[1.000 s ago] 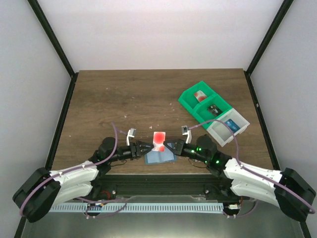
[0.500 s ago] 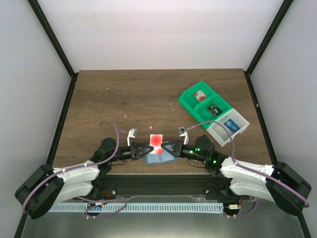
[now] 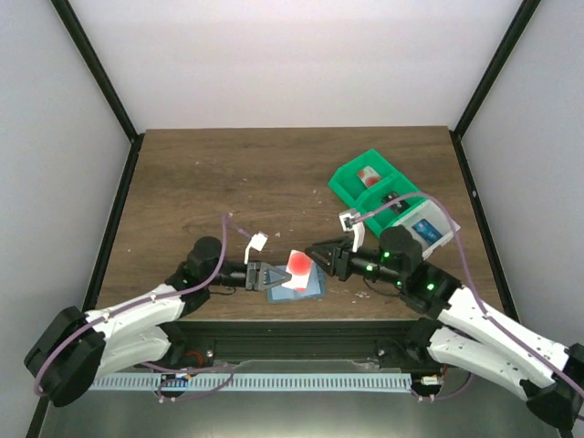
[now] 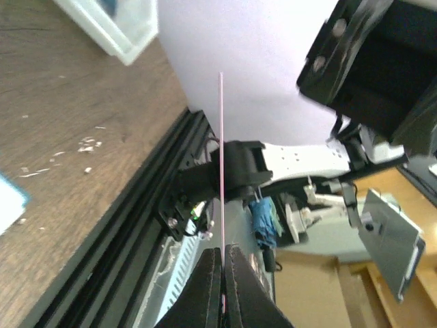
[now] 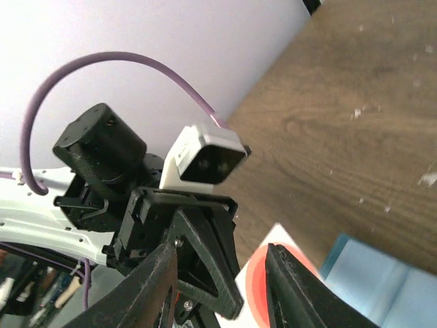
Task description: Take the credit cards out of the card holder
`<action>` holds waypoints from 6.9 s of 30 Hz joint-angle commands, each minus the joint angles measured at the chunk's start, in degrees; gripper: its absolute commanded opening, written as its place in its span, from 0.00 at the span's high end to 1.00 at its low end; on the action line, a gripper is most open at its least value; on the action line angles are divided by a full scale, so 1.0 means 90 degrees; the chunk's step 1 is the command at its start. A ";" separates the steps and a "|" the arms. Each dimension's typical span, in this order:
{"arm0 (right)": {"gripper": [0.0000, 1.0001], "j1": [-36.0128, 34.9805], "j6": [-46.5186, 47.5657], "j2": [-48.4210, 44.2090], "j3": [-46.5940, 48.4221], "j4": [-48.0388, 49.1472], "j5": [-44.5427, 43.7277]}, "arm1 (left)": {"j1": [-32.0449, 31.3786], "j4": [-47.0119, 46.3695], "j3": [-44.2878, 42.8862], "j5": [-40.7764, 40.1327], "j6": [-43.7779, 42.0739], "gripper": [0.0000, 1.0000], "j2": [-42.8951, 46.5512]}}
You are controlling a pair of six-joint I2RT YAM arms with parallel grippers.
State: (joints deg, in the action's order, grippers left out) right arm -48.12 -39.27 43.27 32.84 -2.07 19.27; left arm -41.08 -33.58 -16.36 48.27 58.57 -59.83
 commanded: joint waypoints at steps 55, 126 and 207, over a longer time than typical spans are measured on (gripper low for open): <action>0.99 0.1121 -0.0034 0.0903 0.1039 -0.0778 -0.2075 | 0.0411 0.5672 -0.2028 -0.3521 -0.3313 0.00 0.2239; 0.99 0.3396 -0.4438 0.8165 0.5119 -0.0294 -0.7007 | 0.0402 0.5472 -0.1942 -0.2631 -0.3851 0.00 0.3306; 0.80 0.0425 -0.0742 0.3610 -0.1307 0.0956 0.0309 | -0.0017 -0.0320 0.0752 -0.1606 -0.0535 1.00 -0.0683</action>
State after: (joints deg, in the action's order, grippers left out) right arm -43.70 -45.32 75.09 21.47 4.05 21.52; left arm -41.08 -31.29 -9.96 31.79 53.52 -66.22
